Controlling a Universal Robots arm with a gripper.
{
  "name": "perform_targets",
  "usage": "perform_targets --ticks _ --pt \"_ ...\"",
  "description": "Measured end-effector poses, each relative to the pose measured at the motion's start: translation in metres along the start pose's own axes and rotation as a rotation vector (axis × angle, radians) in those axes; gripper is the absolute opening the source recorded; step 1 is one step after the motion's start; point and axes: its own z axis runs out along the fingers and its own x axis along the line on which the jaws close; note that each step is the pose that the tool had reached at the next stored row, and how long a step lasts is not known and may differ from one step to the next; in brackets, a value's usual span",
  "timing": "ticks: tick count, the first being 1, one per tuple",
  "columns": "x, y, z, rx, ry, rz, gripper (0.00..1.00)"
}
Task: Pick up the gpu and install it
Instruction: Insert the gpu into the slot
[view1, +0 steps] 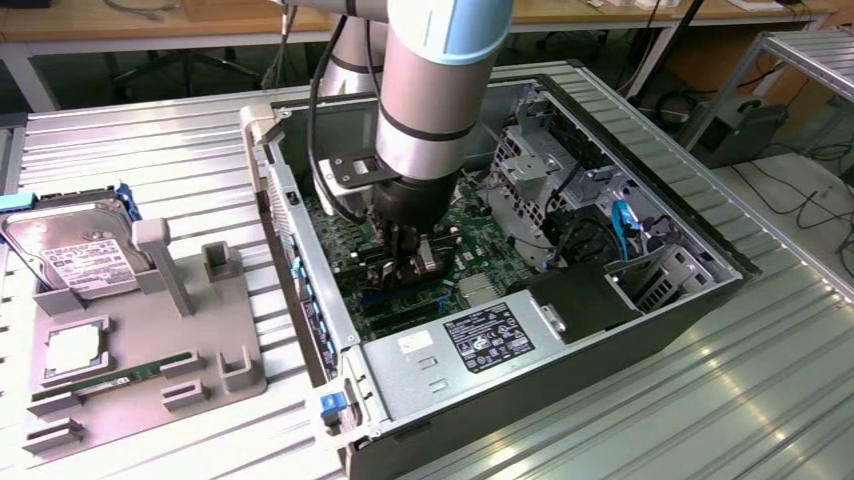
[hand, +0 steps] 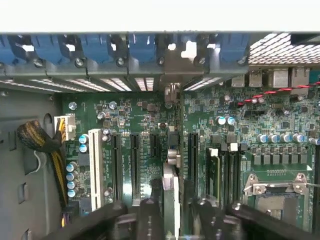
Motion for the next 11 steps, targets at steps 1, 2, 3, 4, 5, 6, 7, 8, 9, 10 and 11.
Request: perform_targets --ticks 1,2,3,4,5,6,7,8,9,10,11 --pt "0.000 0.0000 -0.0004 -0.0004 0.0007 0.000 0.33" --pt "0.000 0.0000 -0.0004 -0.0004 0.0009 0.000 0.40" --pt "0.000 0.0000 -0.0004 -0.0004 0.0008 0.000 0.40" --pt "0.000 0.0000 -0.0005 -0.0006 0.0011 0.000 0.40" --pt "0.000 0.0000 -0.0009 -0.0006 0.0012 0.000 0.40" --pt "0.000 0.0000 -0.0022 -0.0006 0.0012 0.000 0.40" --pt "0.000 0.0000 -0.0077 -0.0005 0.0010 0.000 0.40" --pt "0.000 0.0000 -0.0139 -0.0004 0.0009 0.000 0.40" --pt "-0.001 0.0000 -0.0181 -0.0005 0.0010 0.000 0.40" --pt "-0.001 0.0001 -0.0245 -0.0005 0.0010 0.000 0.40" --pt "-0.001 0.0000 -0.0284 -0.0005 0.0009 0.000 0.40"
